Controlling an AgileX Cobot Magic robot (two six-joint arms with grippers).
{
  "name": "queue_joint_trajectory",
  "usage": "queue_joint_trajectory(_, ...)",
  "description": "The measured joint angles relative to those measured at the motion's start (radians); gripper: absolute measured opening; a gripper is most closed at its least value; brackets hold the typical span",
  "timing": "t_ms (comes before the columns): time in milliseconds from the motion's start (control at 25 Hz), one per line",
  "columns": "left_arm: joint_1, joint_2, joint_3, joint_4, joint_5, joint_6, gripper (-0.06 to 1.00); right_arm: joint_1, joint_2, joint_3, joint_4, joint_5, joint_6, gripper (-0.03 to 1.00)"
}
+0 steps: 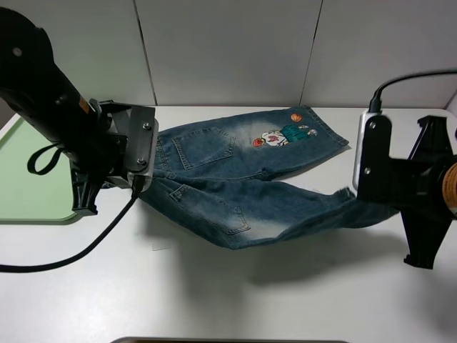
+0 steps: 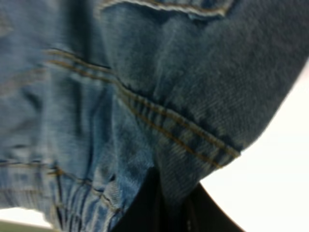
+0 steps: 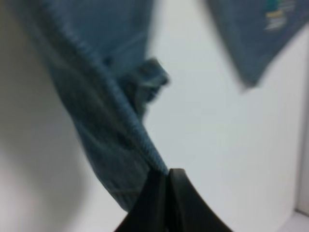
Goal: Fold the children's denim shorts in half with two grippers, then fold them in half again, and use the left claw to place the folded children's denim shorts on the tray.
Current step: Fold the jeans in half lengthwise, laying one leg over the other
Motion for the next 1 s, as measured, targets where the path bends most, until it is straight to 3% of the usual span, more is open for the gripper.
queue_joint_trajectory(360,0.0,-0.023,-0.004,0.057,-0.008,-0.036,0.02,0.0,-0.037,-0.05,-0.172,0.003,0.223,-0.03)
queue_joint_trajectory(560,0.0,-0.023,-0.004,0.201,-0.063,-0.239,0.02,-0.005,-0.037,-0.05,-0.267,0.003,0.283,-0.03)
queue_joint_trajectory(760,0.0,-0.023,-0.004,0.348,-0.075,-0.469,0.02,-0.115,-0.01,-0.05,-0.333,-0.012,0.316,-0.03)
queue_joint_trajectory(1000,0.028,-0.023,-0.005,0.372,-0.116,-0.593,0.02,-0.268,0.084,-0.053,-0.34,-0.102,0.324,-0.03)
